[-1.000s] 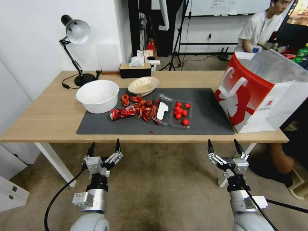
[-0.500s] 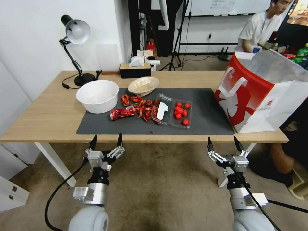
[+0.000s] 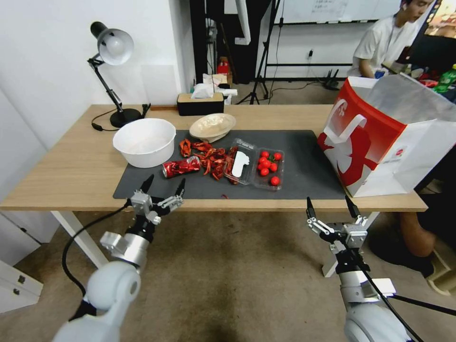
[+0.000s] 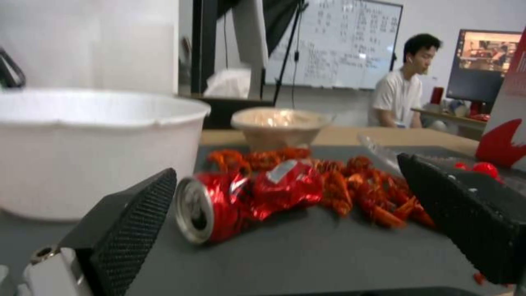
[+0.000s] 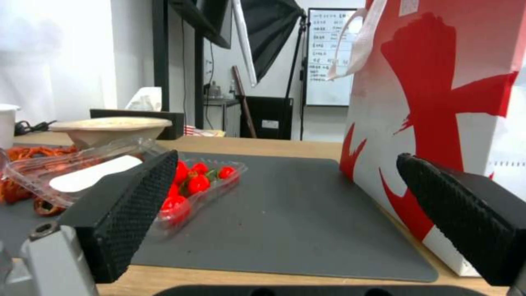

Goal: Pick up the trash from the table and place it into the takeout bag.

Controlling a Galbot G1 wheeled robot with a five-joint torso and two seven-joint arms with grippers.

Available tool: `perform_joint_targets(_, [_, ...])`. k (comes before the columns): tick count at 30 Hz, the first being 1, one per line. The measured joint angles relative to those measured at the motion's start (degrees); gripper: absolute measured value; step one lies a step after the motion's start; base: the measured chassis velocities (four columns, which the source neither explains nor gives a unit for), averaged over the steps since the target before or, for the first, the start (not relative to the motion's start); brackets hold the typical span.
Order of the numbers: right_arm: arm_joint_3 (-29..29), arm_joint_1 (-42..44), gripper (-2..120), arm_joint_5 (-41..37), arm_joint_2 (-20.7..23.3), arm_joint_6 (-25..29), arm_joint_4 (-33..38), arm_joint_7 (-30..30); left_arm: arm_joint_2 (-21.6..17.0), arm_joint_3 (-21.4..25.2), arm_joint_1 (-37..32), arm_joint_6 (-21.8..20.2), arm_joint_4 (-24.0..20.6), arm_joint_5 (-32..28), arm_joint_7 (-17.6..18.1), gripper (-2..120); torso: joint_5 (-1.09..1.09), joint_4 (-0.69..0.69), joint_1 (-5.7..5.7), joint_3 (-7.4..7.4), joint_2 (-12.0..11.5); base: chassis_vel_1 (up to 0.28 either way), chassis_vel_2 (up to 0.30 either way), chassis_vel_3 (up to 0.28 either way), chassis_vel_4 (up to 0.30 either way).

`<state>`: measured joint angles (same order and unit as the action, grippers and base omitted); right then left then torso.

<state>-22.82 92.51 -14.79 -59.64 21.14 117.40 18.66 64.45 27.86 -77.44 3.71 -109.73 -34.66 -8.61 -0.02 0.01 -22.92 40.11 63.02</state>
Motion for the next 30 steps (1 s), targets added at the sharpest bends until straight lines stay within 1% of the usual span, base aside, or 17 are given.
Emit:
perform_joint_targets(1, [0.05, -0.31, 100, -0.01, 0.09, -0.19, -0.10, 0.06, -1.57, -0.06, 0.64, -1.59, 0.18, -2.88, 0.05, 100, 0.02, 0.00, 0.00, 0.00, 0.00, 0.000, 0.000, 0.000, 0.000])
perform_joint_targets(2, [0.05, -0.31, 100, -0.01, 0.09, -0.19, -0.10, 0.06, -1.57, -0.06, 0.64, -1.59, 0.18, -2.88, 0.05, 100, 0.02, 0.00, 0.00, 0.00, 0.00, 0.000, 0.000, 0.000, 0.000])
perform_joint_targets(3, [0.14, -0.74, 100, -0.08, 0.20, -0.48, -0.20, 0.09, -3.65, -0.17, 1.77, -3.67, 0.73, -6.45, 0.15, 100, 0.02, -0.01, 0.00, 0.00, 0.00, 0.000, 0.000, 0.000, 0.000])
perform_joint_targets(4, [0.17, -0.93, 100, -0.13, 0.28, -0.60, -0.24, 0.10, -4.45, -0.23, 2.26, -4.42, 1.11, -7.72, 0.14, 100, 0.01, -0.01, 0.00, 0.00, 0.00, 0.000, 0.000, 0.000, 0.000])
perform_joint_targets(5, [0.18, -1.19, 100, -0.25, 0.42, -0.88, -0.31, 0.13, -6.45, -0.53, 3.60, -6.06, 2.12, -11.14, -0.04, 100, 0.01, -0.01, 0.00, 0.00, 0.00, 0.000, 0.000, 0.000, 0.000])
perform_joint_targets(6, [0.18, -1.19, 100, -0.25, 0.42, -0.88, -0.31, 0.13, -6.45, -0.53, 3.60, -6.06, 2.12, -11.14, -0.04, 100, 0.01, -0.01, 0.00, 0.00, 0.00, 0.000, 0.000, 0.000, 0.000])
perform_joint_targets(9, [0.11, -1.61, 100, -0.56, 0.73, -1.16, -0.43, 0.21, -10.01, -1.29, 6.45, -12.17, 2.82, -18.99, 0.48, 100, 0.03, -0.01, 0.00, 0.00, 0.00, 0.000, 0.000, 0.000, 0.000])
perform_joint_targets(11, [0.07, -1.71, 100, -0.63, 0.77, -1.18, -0.46, 0.26, -10.57, -1.62, 7.21, -13.00, 3.32, -20.14, 0.83, 100, 0.04, -0.01, 0.00, -0.01, 0.00, 0.000, 0.000, 0.000, 0.000])
perform_joint_targets(12, [-0.03, -1.83, 100, -0.71, 0.82, -1.20, -0.47, 0.33, -11.44, -2.54, 9.07, -13.84, 5.01, -21.23, 1.22, 100, 0.02, 0.00, 0.00, 0.00, 0.00, 0.000, 0.000, 0.000, 0.000])
perform_joint_targets(13, [-0.03, -1.83, 100, -0.71, 0.82, -1.20, -0.47, 0.33, -11.44, -2.54, 9.07, -13.84, 5.01, -21.23, 1.22, 100, 0.02, 0.00, 0.00, 0.00, 0.00, 0.000, 0.000, 0.000, 0.000])
perform_joint_targets(16, [-0.32, -1.70, 100, -0.74, 0.85, -1.24, -0.46, 0.46, -12.54, -5.41, 12.63, -14.35, 8.22, -21.97, 1.47, 100, 0.02, -0.01, 0.00, 0.00, 0.00, 0.000, 0.000, 0.000, 0.000])
perform_joint_targets(17, [-0.32, -1.70, 100, -0.74, 0.85, -1.24, -0.46, 0.46, -12.54, -5.41, 12.63, -14.35, 8.22, -21.97, 1.47, 100, 0.02, -0.01, 0.00, 0.00, 0.00, 0.000, 0.000, 0.000, 0.000])
perform_joint_targets(19, [-0.53, -1.66, 100, -0.81, 0.95, -1.27, -0.35, 0.53, -12.63, -7.21, 14.98, -14.37, 10.30, -21.78, 1.50, 100, 0.02, -0.02, 0.00, 0.00, 0.00, 0.000, 0.000, 0.000, 0.000])
perform_joint_targets(21, [-0.55, -1.66, 100, -0.81, 0.96, -1.27, -0.34, 0.53, -12.64, -7.46, 15.37, -14.37, 10.66, -21.73, 1.52, 100, 0.02, -0.02, 0.00, 0.00, 0.00, 0.000, 0.000, 0.000, 0.000])
perform_joint_targets(25, [-0.92, -1.61, 100, -0.98, 1.10, -1.36, -0.17, 0.74, -12.83, -9.59, 18.43, -14.23, 13.52, -21.34, 1.47, 100, 0.02, -0.02, 0.00, -0.01, 0.00, 0.000, 0.000, 0.000, 0.000])
perform_joint_targets(30, [-1.02, -1.59, 100, -1.00, 1.10, -1.38, -0.08, 0.81, -13.28, -10.95, 20.34, -14.10, 15.45, -21.21, 1.46, 100, 0.02, -0.01, 0.00, -0.01, 0.00, 0.000, 0.000, 0.000, 0.000])
